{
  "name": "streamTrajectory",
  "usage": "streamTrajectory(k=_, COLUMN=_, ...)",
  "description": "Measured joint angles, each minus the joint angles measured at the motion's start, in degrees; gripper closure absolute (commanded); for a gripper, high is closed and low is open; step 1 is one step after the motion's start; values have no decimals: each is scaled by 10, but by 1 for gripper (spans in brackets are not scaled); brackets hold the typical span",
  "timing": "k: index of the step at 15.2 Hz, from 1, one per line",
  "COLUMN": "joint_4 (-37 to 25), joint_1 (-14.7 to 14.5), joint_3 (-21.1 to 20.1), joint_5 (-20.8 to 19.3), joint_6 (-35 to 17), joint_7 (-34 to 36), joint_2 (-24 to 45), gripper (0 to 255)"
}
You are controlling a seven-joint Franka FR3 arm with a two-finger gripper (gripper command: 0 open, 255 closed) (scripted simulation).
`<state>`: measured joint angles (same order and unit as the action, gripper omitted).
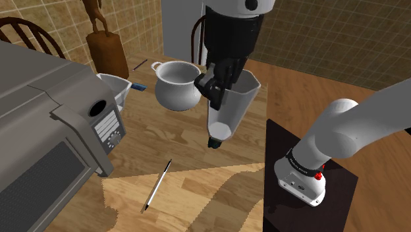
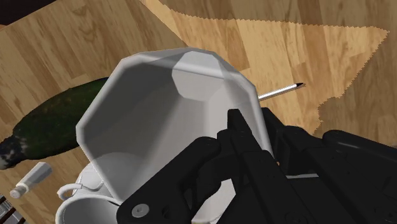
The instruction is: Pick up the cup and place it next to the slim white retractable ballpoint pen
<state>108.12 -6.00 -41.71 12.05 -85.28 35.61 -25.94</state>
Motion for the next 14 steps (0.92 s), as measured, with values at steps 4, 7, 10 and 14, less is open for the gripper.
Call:
streamTrajectory(k=4, joint_4=-69, joint_1=14, joint_3=-82, joint_5=-22, joint_6=1, joint_7=81, joint_2=71, gripper=255)
streamTrajectory(k=7, joint_4=-120, joint_1=27, joint_3=-152, joint_5=-60, joint_6=-2, joint_7=145, joint_2=140, gripper=255)
streamTrajectory(k=10, joint_4=-106, joint_1=26, joint_3=-161, joint_5=-64, joint_6=-21, joint_7=155, joint_2=147, gripper=255)
streamTrajectory(k=14, joint_4=-66, joint_1=23, joint_3=-158, joint_5=-55, joint_6=-54, joint_7=151, joint_2=136, gripper=255)
